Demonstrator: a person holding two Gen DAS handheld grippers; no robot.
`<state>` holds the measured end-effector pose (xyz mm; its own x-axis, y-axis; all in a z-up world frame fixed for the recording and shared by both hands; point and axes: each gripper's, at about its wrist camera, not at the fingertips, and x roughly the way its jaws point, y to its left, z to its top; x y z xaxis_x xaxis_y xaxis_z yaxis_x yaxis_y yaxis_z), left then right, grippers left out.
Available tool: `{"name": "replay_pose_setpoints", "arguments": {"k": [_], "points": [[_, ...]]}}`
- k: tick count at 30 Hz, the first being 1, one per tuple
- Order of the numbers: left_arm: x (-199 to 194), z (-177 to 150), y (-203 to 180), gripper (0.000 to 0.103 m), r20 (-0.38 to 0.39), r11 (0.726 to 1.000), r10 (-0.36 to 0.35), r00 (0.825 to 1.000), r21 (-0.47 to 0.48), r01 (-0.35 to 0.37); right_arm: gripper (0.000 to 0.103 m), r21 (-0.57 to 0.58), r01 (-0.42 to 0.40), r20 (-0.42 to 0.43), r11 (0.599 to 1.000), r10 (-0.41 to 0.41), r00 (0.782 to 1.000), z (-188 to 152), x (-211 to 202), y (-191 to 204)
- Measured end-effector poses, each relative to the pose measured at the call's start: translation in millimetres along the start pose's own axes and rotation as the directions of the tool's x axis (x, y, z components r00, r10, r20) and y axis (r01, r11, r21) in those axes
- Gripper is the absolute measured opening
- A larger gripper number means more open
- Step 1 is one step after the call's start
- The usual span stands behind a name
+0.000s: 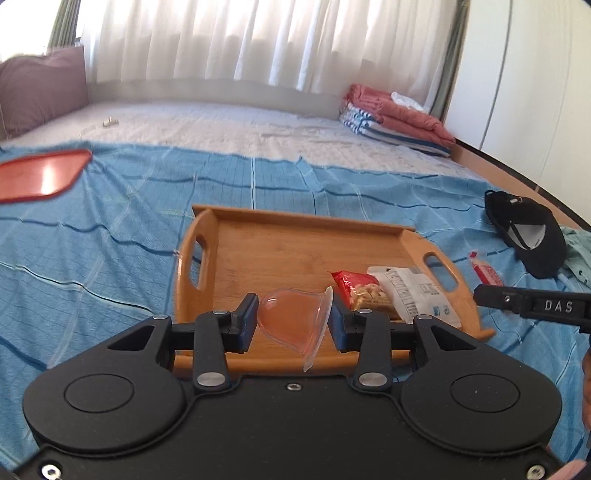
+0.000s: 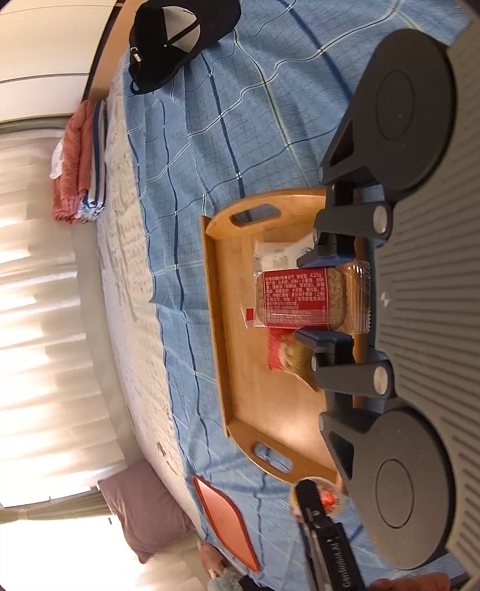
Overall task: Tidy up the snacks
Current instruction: 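Carry the jelly cup and red biscuit pack over the wooden tray with both tools, then lower and release the jelly cup and biscuit pack onto the tray with both tools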
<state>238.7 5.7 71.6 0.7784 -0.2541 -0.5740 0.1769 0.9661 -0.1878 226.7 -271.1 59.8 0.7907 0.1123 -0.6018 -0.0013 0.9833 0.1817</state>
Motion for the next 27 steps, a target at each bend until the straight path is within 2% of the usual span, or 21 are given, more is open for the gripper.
{"name": "replay_pose_setpoints", "arguments": {"k": [6,12,18,27], "points": [[54,11,5,0.038,-0.062,0.999,0.011,0.998,-0.051,-0.014,0.038,0.007,0.056,-0.072,0.998,-0.055,0.996,21,45,-23],[90,12,3,0.038,-0.093,0.998,0.013,0.996,-0.059,-0.019,0.038,-0.029,0.068,-0.126,0.997,-0.071,0.989,21,80,-28],[114,15,0,0.038,-0.11,0.998,0.023,0.994,-0.058,-0.029,0.038,-0.053,0.067,-0.144,0.996,-0.074,0.987,18,100,-30],[128,12,4,0.038,-0.11,0.997,0.012,0.994,-0.076,-0.02,0.039,0.033,-0.051,-0.161,0.998,0.056,0.985,15,110,-30]]}}
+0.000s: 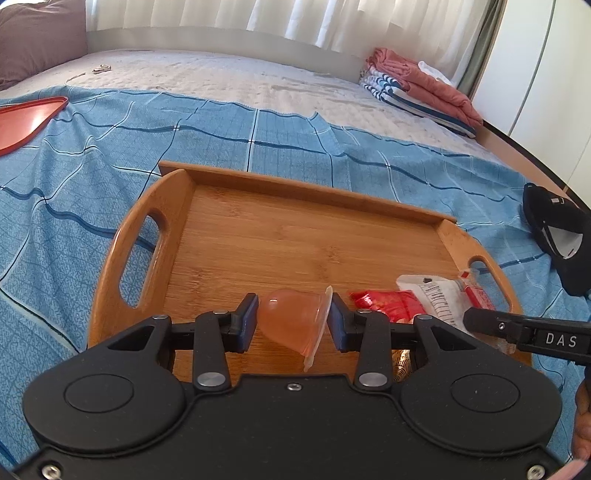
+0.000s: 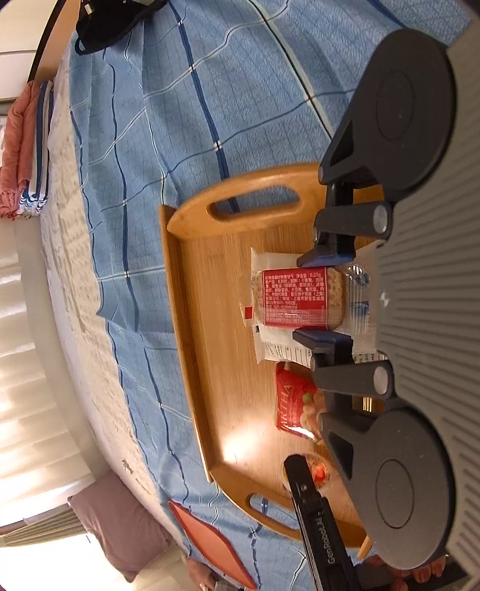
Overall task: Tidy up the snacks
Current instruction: 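Lower and release the jelly cup and biscuit pack onto the tray with both tools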
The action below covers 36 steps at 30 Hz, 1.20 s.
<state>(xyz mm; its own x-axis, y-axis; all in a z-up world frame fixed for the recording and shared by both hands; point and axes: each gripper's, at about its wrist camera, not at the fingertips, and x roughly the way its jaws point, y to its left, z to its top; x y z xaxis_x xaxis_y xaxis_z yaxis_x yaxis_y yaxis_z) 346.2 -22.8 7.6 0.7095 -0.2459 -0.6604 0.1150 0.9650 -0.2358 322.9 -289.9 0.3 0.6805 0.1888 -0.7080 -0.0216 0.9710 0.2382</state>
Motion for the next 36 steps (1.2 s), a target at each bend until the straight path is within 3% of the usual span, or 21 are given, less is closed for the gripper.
{"name": "replay_pose_setpoints", "arguments": {"k": [10,11,12,13,15,20,27,31,36], "points": [[4,0,2,0.039,0.001,0.999,-0.026,1.0,-0.036,0.026,0.039,-0.021,-0.062,-0.019,0.998,0.062,0.998,-2,0,13],[3,0,4,0.043,0.003,0.999,-0.024,1.0,-0.043,0.024,0.038,-0.018,-0.061,-0.013,0.998,0.061,0.998,-1,-2,11],[1,1,5,0.055,0.01,0.999,-0.022,1.0,-0.047,0.022,0.038,-0.011,-0.058,-0.002,0.998,0.058,0.998,0,-5,10],[-2,1,6,0.075,0.021,0.999,-0.018,1.0,-0.049,0.019,0.038,-0.006,-0.05,0.013,0.999,0.05,0.999,1,-8,8],[-9,2,6,0.086,0.053,0.999,-0.015,0.999,-0.045,0.017,0.038,-0.009,-0.018,0.033,1.0,0.019,0.999,5,-14,5],[-18,3,-1,0.086,0.063,1.0,-0.018,0.998,-0.005,0.019,0.037,0.006,0.061,0.024,0.998,-0.061,0.998,8,-10,-8],[-30,-3,-4,0.089,0.059,0.999,-0.026,0.998,0.035,0.024,0.039,0.052,0.032,-0.007,0.998,-0.031,0.999,-3,-2,-17],[-38,-5,-1,0.09,0.063,0.999,-0.012,0.998,0.044,0.01,0.057,0.05,0.041,0.0,0.998,-0.041,0.999,-3,-7,-15],[-51,-7,2,0.09,0.065,0.999,0.005,0.998,0.039,-0.007,0.065,0.044,0.035,0.013,0.998,-0.035,0.999,-2,-21,-12]]}}
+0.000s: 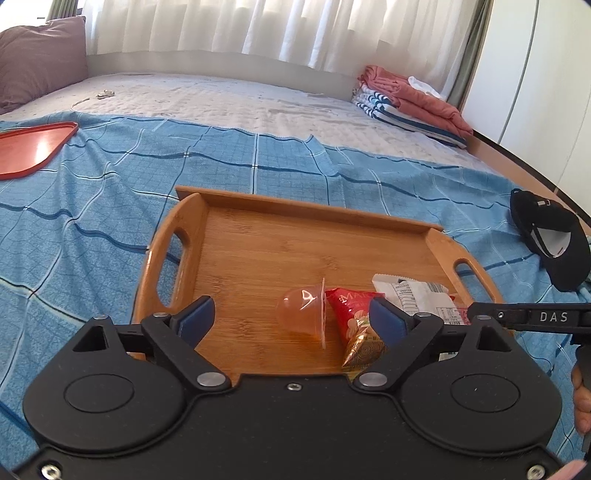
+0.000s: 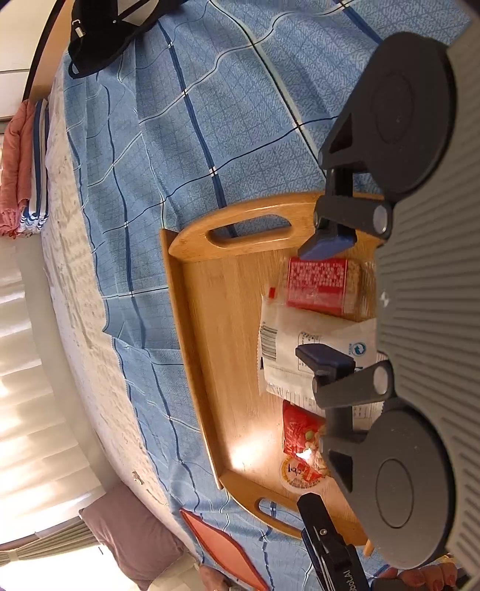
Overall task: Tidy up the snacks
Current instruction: 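Lower and release the jelly cup and biscuit pack onto the tray with both tools, then move both tools back toward the snacks lying beside the tray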
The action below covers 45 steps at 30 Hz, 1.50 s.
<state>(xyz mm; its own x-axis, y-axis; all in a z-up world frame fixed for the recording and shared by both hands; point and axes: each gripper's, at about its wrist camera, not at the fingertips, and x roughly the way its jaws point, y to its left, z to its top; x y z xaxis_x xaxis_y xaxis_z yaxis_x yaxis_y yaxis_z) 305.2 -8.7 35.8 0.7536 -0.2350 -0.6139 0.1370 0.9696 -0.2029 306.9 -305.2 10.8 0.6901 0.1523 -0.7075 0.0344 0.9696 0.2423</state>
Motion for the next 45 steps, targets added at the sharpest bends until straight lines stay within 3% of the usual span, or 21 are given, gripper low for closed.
{"name": "replay_pose_setpoints", "arguments": {"k": [17,28,38,45], "points": [[-108,-37,-10,0.095,0.027,0.998,-0.014,1.0,0.061,0.012,0.076,-0.169,-0.035,0.082,0.985,0.049,0.995,-39,-98,53],[-184,-86,-16,0.099,0.079,0.991,-0.044,0.996,0.131,0.033,0.085,-0.259,-0.021,0.192,0.966,0.073,0.979,-99,-159,72],[-212,-137,-12,0.099,0.125,0.991,-0.022,0.992,0.136,0.005,0.086,-0.293,0.036,0.237,0.955,0.036,0.971,-161,-176,66],[-206,-162,-12,0.099,0.137,0.99,0.026,0.99,0.132,-0.044,0.086,-0.265,0.112,0.322,0.958,-0.022,0.947,-201,-180,51]]}}
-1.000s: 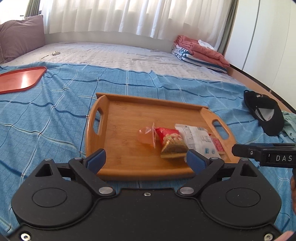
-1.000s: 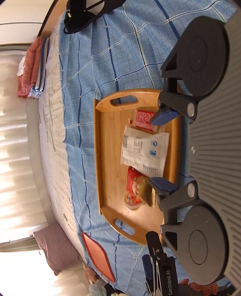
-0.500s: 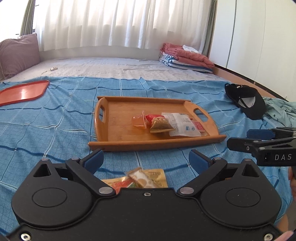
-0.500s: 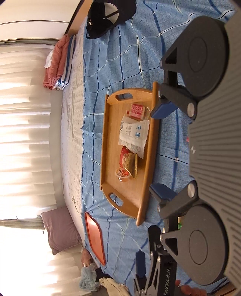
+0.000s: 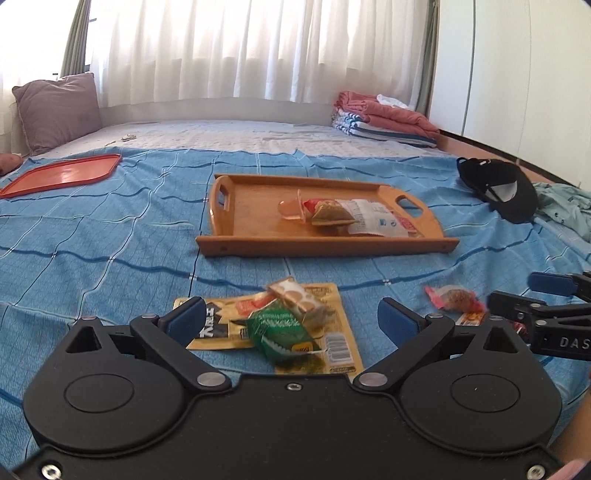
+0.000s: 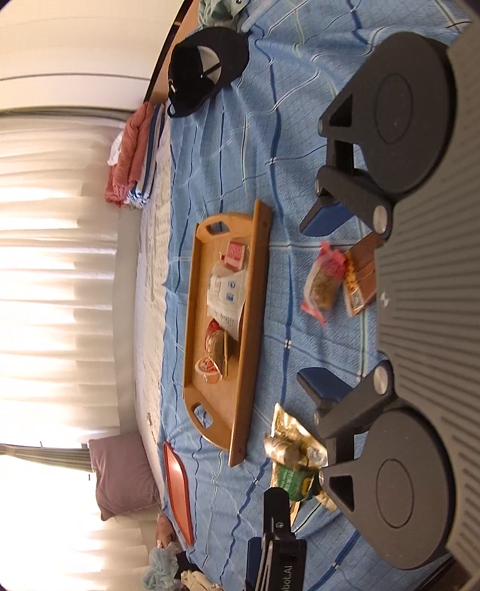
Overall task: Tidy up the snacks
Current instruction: 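Move both tools back toward the snacks lying beside the tray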
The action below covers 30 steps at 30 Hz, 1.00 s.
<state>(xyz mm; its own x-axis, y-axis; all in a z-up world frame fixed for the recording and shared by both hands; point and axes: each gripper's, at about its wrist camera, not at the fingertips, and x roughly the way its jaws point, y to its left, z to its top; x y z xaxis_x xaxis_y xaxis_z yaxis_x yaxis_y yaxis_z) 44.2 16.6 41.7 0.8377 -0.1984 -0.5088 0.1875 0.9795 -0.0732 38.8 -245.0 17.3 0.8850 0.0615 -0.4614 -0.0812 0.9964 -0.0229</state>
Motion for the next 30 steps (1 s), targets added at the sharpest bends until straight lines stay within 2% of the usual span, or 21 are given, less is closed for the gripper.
{"name": "replay_pose_setpoints", "arguments": {"k": [3,8,11,13,16,21,25,30], "points": [[6,-6,1,0.099,0.003,0.999,0.032,0.999,0.002,-0.032,0.086,-0.004,0.037,0.009,0.999,-0.037,0.999,-13,-3,-3],[12,-15,0,0.093,0.002,0.999,0.043,0.999,0.003,-0.043,0.086,-0.012,0.082,0.003,0.997,-0.082,0.997,-27,-3,-10],[16,-18,-1,0.083,0.002,0.999,0.048,0.999,-0.004,-0.048,0.083,-0.01,0.061,-0.024,0.998,-0.061,0.998,-34,-1,-13],[17,-18,1,0.065,0.006,0.999,0.04,0.999,-0.017,-0.04,0.078,-0.024,0.039,-0.034,0.999,-0.04,0.999,-36,1,-11],[20,-17,2,0.051,0.007,0.999,0.035,0.999,-0.027,-0.035,0.072,-0.051,0.03,-0.037,0.998,-0.032,0.999,-39,3,-5],[26,-16,2,0.051,0.001,0.999,0.04,0.999,-0.034,-0.04,0.061,-0.029,0.056,-0.058,0.998,-0.057,0.997,-40,15,-5],[32,-18,1,0.051,-0.005,0.998,0.05,0.999,-0.034,-0.051,0.061,0.017,0.071,-0.068,0.997,-0.07,0.995,-42,22,-12],[45,-23,2,0.051,-0.028,0.996,0.073,0.997,-0.056,-0.074,0.065,0.007,0.075,-0.068,0.997,-0.074,0.995,-42,27,-12]]}}
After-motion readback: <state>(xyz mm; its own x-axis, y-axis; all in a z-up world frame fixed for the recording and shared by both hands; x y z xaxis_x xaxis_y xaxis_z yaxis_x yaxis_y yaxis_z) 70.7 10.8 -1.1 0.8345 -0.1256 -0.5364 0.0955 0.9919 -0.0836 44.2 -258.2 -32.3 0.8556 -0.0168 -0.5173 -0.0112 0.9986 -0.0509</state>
